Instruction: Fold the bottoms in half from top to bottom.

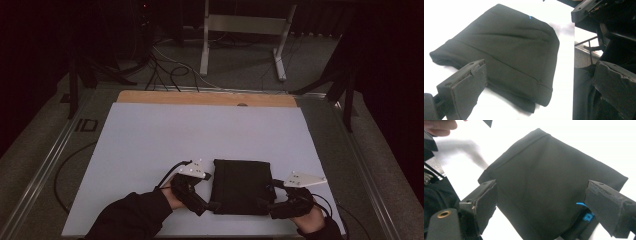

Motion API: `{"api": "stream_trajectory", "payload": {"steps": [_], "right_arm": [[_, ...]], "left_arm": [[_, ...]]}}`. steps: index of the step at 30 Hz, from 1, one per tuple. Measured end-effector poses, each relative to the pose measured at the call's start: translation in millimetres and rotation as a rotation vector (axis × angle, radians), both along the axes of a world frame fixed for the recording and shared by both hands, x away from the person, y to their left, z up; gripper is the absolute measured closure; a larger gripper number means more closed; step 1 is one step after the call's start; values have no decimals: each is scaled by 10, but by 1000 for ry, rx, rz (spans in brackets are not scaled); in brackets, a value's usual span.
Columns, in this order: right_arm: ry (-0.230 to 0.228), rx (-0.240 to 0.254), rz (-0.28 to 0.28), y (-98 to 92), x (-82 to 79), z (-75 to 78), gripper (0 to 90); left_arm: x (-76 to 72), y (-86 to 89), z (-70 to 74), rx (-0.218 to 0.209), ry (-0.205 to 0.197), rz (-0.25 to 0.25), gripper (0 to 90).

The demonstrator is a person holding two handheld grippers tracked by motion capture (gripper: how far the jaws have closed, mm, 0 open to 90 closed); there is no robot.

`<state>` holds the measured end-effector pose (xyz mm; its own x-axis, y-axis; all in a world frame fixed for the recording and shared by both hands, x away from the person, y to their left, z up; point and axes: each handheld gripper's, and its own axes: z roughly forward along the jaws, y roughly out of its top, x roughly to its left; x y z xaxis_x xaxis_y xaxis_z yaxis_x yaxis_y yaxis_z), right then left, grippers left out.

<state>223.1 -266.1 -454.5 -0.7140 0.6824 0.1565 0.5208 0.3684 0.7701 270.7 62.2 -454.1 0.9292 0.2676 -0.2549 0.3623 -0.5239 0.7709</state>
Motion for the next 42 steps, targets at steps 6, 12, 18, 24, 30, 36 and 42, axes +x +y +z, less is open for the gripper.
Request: {"api": "stream_trajectory", "payload": {"steps": [6, 12, 18, 24, 30, 36, 42], "right_arm": [[-22, -9, -21, 10, 65, 90, 119], [-46, -19, -52, 31, 135, 153, 121], [-70, -24, -105, 41, 307, 163, 121], [-82, -33, -127, 59, 431, 107, 132], [-56, -50, -144, 64, 501, -5, 133], [-20, -65, -162, 61, 549, -127, 131], [2, -76, -174, 43, 585, -218, 131]], "left_arm": [[58, 45, 78, 10, -9, 65, 0], [111, 44, 131, 16, -24, 109, 0], [200, 0, 94, 34, -22, 180, 0], [254, -63, 13, 66, -18, 217, 0], [313, -120, -71, 82, -3, 227, 0], [356, -161, -183, 77, 30, 232, 0], [422, -191, -310, 79, 69, 237, 0]]}}
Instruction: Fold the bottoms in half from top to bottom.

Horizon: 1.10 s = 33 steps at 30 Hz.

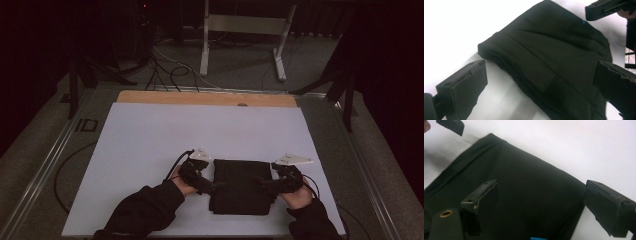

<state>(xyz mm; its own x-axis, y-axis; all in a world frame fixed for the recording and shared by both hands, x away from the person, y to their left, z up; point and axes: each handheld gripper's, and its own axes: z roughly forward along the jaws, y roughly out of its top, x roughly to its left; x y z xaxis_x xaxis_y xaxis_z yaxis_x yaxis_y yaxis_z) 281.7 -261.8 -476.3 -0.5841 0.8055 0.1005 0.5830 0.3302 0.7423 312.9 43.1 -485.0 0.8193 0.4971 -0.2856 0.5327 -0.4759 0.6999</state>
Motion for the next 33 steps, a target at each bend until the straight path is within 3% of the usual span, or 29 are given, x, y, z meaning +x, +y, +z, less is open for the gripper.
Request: {"api": "stream_trajectory", "payload": {"steps": [3, 9, 17, 21, 26, 33], "right_arm": [[10, -2, -11, -24, 13, -48, 130], [36, -6, -32, -58, 28, -135, 129], [70, -20, -72, -71, 58, -220, 136], [95, 1, -89, -101, 87, -255, 137], [117, -11, -78, -91, 107, -306, 135], [132, -46, -77, -62, 120, -372, 136]], "left_arm": [[40, -20, -64, -10, 28, 24, 0], [92, -66, -150, 4, 35, 38, 0], [179, -99, -243, -15, 117, 70, 0], [205, -118, -300, -50, 154, 82, 0], [181, -139, -361, -59, 156, 87, 10], [161, -169, -366, -55, 139, 116, 118]]}}
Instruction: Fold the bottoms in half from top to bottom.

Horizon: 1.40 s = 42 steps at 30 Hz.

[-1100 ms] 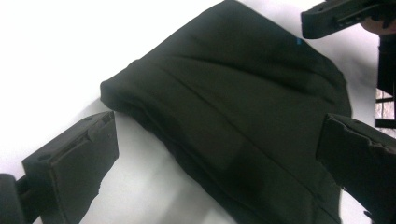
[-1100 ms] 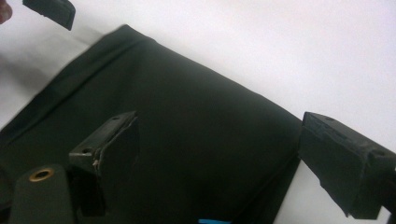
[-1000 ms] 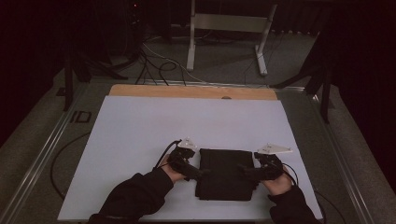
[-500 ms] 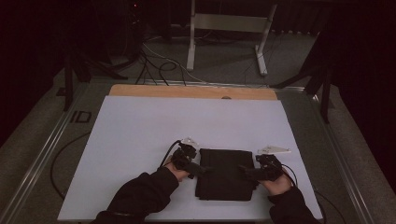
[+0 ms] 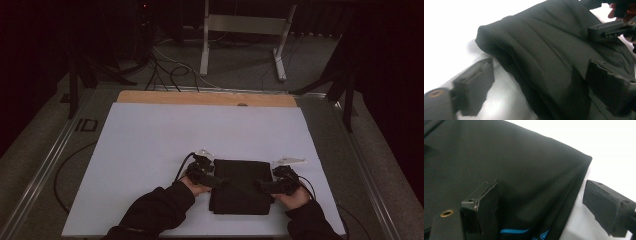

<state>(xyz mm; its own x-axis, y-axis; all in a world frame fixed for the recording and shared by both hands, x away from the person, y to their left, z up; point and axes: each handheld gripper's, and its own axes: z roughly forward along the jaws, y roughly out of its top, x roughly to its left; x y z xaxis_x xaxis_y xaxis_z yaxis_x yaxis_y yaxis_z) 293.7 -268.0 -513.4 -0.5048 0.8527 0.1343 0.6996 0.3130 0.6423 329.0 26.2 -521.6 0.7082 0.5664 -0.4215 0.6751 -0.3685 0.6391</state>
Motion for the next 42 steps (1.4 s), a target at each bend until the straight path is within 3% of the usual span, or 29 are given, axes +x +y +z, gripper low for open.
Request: {"api": "stream_trajectory", "payload": {"steps": [8, 14, 20, 25, 30, 33, 37, 42], "right_arm": [[2, -32, 9, 35, -15, -25, 179], [4, -35, 43, 75, -49, -2, 338], [17, -14, 78, 96, -65, 14, 490], [48, 25, 126, 111, -66, 20, 699], [64, 49, 136, 111, -52, 14, 749], [53, 50, 133, 121, -60, 27, 766], [34, 62, 126, 120, -74, 67, 770], [13, 77, 122, 118, -97, 133, 773]], "left_arm": [[-13, -14, -7, 8, -9, 21, 222], [-32, -87, -8, 19, -4, -2, 420], [-18, -91, -22, 15, 9, -10, 561], [-22, -124, -26, 19, 13, -27, 655], [-42, -141, -23, 23, -6, -30, 699], [-59, -150, 7, 34, -33, -40, 714], [-76, -138, 35, 10, -49, -46, 723], [-100, -130, 94, 12, -66, -55, 725]]}}
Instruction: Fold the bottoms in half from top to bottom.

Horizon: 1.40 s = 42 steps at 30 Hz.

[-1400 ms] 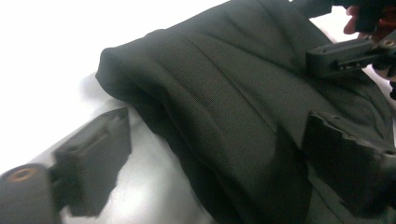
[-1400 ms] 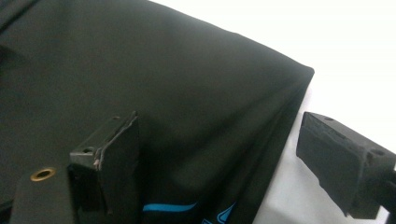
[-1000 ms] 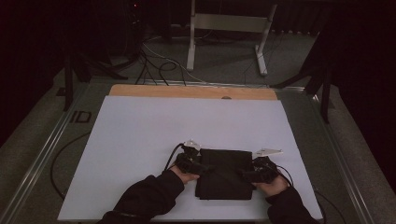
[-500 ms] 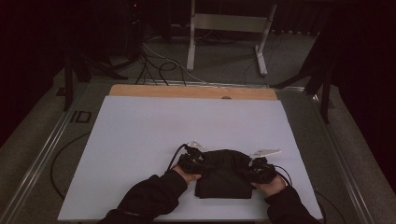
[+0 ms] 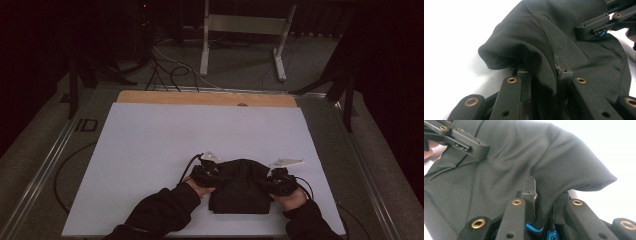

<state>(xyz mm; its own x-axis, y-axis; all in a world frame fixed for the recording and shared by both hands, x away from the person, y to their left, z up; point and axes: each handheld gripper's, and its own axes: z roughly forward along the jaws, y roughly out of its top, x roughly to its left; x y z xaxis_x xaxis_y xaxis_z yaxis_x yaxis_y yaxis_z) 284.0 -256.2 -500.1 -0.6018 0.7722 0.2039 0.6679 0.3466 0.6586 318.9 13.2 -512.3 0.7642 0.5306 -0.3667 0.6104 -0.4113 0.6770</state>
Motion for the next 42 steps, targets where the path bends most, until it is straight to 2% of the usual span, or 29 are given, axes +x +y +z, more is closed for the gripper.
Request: {"api": "stream_trajectory", "payload": {"steps": [11, 30, 42], "right_arm": [[-20, 26, 3, -1, -37, 93, 775], [-108, 61, 6, 0, -113, 332, 776], [-144, 66, 13, -7, -155, 470, 777]], "left_arm": [[-8, 29, 141, -9, -6, -31, 731], [-48, 90, 473, -67, -30, -53, 734], [-50, 119, 653, -69, -45, -68, 735]]}}
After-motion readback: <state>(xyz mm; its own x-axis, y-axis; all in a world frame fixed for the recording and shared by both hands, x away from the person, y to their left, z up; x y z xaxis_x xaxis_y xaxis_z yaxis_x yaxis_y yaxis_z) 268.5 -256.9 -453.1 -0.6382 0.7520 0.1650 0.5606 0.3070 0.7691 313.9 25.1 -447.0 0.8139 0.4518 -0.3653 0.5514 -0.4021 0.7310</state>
